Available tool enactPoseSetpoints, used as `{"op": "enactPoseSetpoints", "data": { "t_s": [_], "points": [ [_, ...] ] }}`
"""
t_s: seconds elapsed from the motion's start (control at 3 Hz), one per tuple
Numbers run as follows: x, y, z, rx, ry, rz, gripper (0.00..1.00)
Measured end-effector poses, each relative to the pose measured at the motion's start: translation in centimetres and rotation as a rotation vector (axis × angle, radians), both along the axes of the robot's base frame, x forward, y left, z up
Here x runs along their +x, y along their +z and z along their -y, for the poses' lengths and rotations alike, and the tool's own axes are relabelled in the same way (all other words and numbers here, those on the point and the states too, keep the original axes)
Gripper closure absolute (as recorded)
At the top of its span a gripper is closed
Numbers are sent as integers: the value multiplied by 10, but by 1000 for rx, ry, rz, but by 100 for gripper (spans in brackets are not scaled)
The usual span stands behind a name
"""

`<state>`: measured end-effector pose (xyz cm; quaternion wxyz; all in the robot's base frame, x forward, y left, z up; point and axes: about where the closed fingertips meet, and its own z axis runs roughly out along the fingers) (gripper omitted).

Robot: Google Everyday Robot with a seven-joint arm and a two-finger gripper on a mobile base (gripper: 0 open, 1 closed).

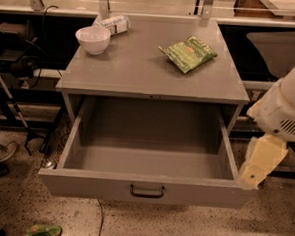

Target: Close top drawer

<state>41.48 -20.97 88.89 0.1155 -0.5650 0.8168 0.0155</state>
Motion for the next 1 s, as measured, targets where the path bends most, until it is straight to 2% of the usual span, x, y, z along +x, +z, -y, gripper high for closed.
{"op": "enactPoseSetpoints", "data": {
  "t_s": [0.33, 0.67, 1.0],
  "points": [
    [-28, -72, -10, -13, -84, -117, 0],
    [-28, -72, -10, -12, -84, -117, 0],
    [-46, -109, 1, 27, -162, -201, 0]
  ]
}}
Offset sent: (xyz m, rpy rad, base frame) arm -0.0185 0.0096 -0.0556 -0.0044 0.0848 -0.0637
